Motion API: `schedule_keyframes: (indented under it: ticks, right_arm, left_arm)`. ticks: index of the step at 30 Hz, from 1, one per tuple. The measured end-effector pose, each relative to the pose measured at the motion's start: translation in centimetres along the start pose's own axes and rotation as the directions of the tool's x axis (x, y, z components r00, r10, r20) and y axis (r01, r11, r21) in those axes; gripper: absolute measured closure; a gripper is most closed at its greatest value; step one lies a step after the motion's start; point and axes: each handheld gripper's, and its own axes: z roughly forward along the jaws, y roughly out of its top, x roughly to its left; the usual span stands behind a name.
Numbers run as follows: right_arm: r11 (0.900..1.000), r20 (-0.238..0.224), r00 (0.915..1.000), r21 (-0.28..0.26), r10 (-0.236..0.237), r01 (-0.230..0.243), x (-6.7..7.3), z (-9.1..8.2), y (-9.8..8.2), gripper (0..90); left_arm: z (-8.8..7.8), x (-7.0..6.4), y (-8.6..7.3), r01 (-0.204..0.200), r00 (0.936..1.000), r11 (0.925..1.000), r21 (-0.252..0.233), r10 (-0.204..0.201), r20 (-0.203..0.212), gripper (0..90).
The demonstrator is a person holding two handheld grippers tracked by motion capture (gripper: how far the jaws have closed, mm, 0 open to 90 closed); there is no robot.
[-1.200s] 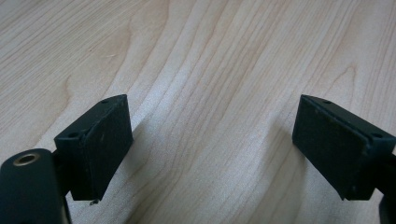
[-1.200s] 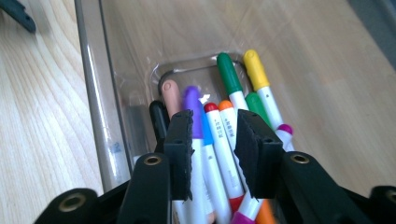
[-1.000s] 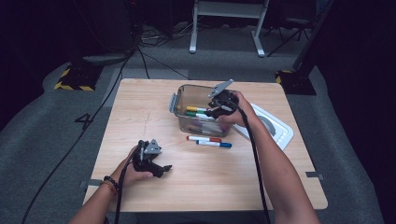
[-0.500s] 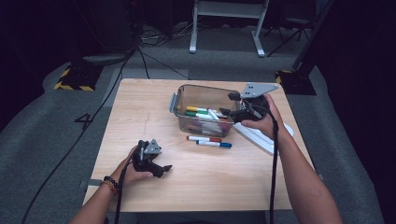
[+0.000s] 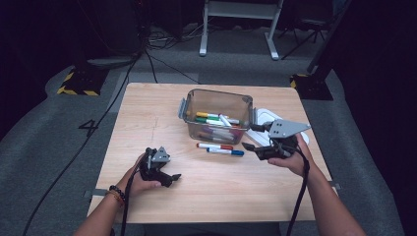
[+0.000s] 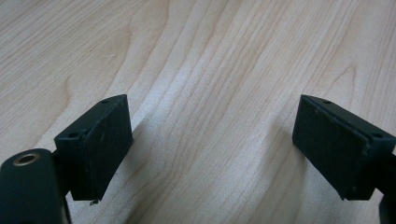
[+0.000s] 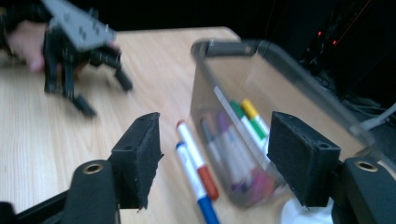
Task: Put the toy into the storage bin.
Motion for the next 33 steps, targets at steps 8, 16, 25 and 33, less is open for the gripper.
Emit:
schedule_keyframes:
  ticks: [8, 16, 25, 33]
  right_arm:
    - [0.995, -0.045, 0.9982, 0.096, 0.040, -0.036, 0.9, 2.3, -5.0, 34.1]
    - [0.979, -0.068, 0.9944, 0.195, 0.081, -0.066, -0.1, 5.3, -9.2, 35.9]
    - [0.962, -0.062, 0.9862, 0.239, 0.154, -0.135, -1.6, 9.0, -11.3, 35.6]
    - [0.956, -0.063, 0.9816, 0.245, 0.181, -0.160, -2.0, 11.2, -12.0, 36.7]
  left_arm:
    - [0.0, 0.0, 0.0, 0.000, 1.0000, 1.0000, 0.000, 0.000, 0.000, 12.4]
    - [0.0, 0.0, 0.0, 0.001, 1.0000, 1.0000, 0.001, -0.001, 0.000, 12.4]
    - [0.0, 0.0, 0.0, 0.000, 1.0000, 1.0000, 0.000, 0.000, 0.000, 12.4]
    - [0.0, 0.0, 0.0, 0.000, 1.0000, 1.0000, 0.000, 0.000, 0.000, 12.4]
